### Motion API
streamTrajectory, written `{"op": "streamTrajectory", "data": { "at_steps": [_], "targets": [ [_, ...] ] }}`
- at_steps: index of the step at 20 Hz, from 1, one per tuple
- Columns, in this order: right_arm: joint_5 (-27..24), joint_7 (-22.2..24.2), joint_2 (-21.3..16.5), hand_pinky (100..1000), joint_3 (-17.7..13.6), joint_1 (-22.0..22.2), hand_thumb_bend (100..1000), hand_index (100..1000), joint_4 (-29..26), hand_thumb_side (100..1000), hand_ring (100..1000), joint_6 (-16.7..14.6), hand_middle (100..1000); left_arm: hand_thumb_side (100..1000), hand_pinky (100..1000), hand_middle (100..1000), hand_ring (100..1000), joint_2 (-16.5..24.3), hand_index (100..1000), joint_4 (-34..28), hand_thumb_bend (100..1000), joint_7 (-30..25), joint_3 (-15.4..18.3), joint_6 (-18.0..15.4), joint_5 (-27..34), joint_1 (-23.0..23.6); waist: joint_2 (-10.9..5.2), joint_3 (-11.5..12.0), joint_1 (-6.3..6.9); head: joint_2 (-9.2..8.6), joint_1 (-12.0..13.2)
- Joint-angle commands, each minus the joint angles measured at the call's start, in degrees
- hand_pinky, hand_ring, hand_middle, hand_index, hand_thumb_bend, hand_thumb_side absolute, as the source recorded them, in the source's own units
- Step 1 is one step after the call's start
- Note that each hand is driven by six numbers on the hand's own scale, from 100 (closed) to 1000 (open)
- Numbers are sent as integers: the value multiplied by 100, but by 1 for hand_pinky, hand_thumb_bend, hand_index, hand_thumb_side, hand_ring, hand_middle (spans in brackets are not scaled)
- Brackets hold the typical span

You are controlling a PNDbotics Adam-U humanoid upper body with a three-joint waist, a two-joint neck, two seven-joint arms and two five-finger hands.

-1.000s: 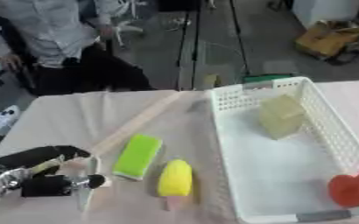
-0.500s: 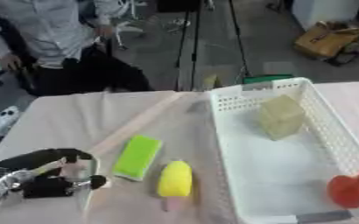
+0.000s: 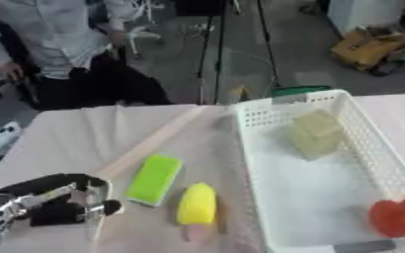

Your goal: Pick up objects on the table and place them in the box.

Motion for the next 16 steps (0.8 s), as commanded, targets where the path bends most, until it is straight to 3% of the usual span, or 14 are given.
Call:
{"op": "streamTrajectory", "data": {
  "at_steps": [1, 12, 16],
  "targets": [
    [-38, -14, -33, 822, -9, -35, 100, 699, -99, 1000, 833, -55, 673, 1000, 795, 931, 973, 68, 1000, 85, 589, 118, 115, 56, 64, -108, -86, 9, -18, -76, 19],
    [-47, 9, -16, 823, -1, -36, 100, 692, -99, 1000, 832, -72, 664, 1000, 798, 924, 975, -64, 1000, 443, 559, 406, 222, 223, 25, -183, -71, 0, -26, -89, 7],
    [-52, 20, -11, 824, 3, -40, 100, 691, -99, 1000, 832, -75, 661, 1000, 829, 940, 994, -100, 1000, 544, 593, 319, 193, 215, 11, -197, -70, -11, -22, -85, 20]
  ]
}}
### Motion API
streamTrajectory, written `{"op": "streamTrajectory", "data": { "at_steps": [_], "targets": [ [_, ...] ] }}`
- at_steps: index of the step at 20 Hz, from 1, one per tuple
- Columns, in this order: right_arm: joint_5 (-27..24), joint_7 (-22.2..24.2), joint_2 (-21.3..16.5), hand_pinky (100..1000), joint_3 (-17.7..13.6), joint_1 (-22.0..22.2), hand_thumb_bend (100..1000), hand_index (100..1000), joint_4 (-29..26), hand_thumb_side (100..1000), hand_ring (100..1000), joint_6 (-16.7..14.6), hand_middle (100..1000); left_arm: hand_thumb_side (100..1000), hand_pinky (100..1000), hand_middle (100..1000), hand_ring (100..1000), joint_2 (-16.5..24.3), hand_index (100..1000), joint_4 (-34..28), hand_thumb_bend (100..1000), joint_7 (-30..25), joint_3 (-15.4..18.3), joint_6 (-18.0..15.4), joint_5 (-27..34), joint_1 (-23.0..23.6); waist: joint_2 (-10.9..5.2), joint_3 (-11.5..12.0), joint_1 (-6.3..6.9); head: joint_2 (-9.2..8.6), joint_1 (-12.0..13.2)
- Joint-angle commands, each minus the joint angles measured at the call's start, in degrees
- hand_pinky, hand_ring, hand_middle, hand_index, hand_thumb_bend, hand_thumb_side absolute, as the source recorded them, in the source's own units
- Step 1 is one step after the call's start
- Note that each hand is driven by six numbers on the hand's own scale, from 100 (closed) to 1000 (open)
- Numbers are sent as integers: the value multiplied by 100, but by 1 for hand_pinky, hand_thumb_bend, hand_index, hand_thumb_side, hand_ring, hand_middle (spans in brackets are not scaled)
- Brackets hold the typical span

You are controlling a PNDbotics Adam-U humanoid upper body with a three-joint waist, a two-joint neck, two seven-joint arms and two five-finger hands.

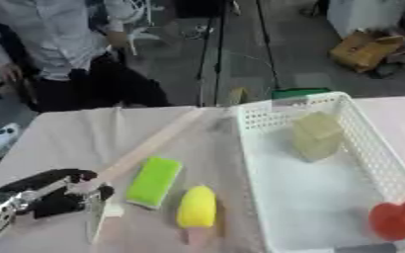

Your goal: Pick up objects on the table and place them in the box.

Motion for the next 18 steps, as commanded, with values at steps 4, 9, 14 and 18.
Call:
{"op": "streamTrajectory", "data": {
  "at_steps": [4, 9, 14, 18],
  "targets": [
    [-55, -19, -48, 824, 1, -37, 100, 688, -99, 1000, 832, -64, 658, 1000, 862, 958, 1000, 40, 1000, 173, 641, -409, 64, -121, -50, -102, -89, -25, -18, -58, 29],
    [-64, -15, -42, 825, 4, -43, 100, 684, -99, 1000, 832, -69, 651, 1000, 869, 965, 1000, -23, 1000, 350, 676, -719, 90, -278, -100, -112, -84, -35, -15, -69, 41],
    [-70, -17, -38, 825, 7, -45, 100, 682, -99, 1000, 831, -71, 647, 1000, 881, 973, 1000, -66, 1000, 445, 691, -911, 101, -410, -68, -122, -83, -48, -13, -73, 48],
    [-71, -22, -35, 826, 8, -43, 100, 681, -99, 1000, 831, -72, 645, 1000, 878, 971, 1000, -102, 1000, 531, 685, -952, 107, -445, -98, -140, -85, -60, -10, -66, 57]
  ]
}}
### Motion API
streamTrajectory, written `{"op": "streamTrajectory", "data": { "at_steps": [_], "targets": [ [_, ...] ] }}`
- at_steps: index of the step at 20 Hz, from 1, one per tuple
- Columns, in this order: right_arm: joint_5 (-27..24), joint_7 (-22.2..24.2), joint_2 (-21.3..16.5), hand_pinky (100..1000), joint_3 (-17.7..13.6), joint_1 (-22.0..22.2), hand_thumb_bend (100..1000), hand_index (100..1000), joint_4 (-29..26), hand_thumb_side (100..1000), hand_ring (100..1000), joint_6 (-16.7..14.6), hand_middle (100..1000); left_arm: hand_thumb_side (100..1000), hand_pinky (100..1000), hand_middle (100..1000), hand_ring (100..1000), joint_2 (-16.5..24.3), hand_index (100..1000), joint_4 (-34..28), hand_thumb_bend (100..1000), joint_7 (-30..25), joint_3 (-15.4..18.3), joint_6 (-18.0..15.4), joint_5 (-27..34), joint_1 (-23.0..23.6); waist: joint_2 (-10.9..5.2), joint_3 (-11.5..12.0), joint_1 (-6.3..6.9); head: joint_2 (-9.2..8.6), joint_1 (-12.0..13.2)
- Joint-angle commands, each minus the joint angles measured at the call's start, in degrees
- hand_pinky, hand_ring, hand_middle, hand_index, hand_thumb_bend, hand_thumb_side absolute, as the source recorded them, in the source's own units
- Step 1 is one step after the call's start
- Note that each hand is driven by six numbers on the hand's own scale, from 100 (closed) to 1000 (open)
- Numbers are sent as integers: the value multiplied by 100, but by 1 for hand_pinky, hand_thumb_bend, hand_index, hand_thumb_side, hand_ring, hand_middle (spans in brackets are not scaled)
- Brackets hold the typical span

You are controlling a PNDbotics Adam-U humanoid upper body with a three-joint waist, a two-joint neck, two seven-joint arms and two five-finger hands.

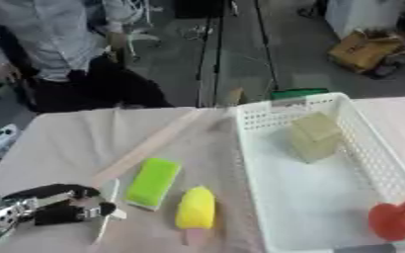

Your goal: Pick up objects on the table and place them in the box.

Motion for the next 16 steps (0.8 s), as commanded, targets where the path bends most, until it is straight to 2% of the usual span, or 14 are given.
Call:
{"op": "streamTrajectory", "data": {
  "at_steps": [1, 16],
  "targets": [
    [-46, -40, -40, 826, 7, -42, 100, 681, -99, 1000, 831, -54, 645, 1000, 878, 971, 1000, 87, 1000, 46, 685, -30, 95, -22, -47, -94, -88, -4, -11, -46, 29],
    [-55, 7, -18, 827, 15, -33, 100, 670, -99, 1000, 829, -41, 634, 1000, 907, 955, 1000, -26, 1000, 206, 668, 37, 101, 8, 6, -234, -91, -5, 8, -44, 41]
  ]
}}
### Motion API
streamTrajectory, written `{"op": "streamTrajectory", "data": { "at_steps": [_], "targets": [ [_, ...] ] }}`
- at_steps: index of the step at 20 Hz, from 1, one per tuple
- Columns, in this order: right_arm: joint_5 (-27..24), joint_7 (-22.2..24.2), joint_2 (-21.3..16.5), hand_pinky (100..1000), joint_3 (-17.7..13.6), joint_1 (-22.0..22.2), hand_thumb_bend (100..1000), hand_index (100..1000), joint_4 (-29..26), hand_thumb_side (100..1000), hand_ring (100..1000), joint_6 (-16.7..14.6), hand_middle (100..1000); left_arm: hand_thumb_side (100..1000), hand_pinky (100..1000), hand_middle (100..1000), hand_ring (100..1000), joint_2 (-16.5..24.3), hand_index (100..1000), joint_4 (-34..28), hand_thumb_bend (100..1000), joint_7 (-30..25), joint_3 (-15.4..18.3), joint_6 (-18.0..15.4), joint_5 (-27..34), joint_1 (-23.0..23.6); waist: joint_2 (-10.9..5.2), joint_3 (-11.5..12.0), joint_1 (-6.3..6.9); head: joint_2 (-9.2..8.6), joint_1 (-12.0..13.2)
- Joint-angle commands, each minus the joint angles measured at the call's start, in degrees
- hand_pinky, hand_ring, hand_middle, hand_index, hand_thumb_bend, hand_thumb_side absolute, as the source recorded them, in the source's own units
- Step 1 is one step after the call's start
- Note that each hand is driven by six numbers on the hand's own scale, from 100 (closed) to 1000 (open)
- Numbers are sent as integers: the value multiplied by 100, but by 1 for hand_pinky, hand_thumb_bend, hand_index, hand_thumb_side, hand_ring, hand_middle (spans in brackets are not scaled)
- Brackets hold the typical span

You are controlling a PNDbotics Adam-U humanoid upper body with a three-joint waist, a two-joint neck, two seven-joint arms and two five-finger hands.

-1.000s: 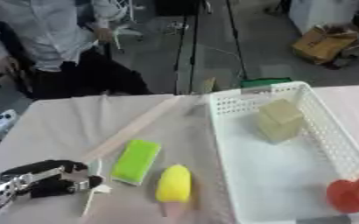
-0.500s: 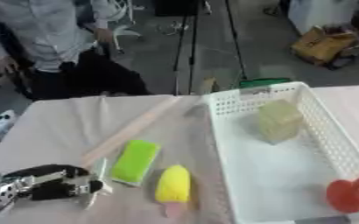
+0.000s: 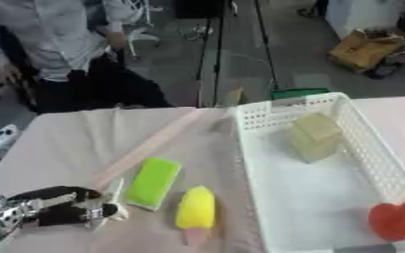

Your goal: Pick up objects on the table and place them in the box.

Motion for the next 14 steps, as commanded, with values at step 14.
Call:
{"op": "streamTrajectory", "data": {
  "at_steps": [14],
  "targets": [
    [-58, 50, -80, 827, 5, -64, 100, 662, -99, 1000, 824, 13, 617, 1000, 1000, 956, 1000, -94, 1000, 136, 619, 162, 56, 349, -183, -504, -107, -1, 162, -67, 40]
  ]
}}
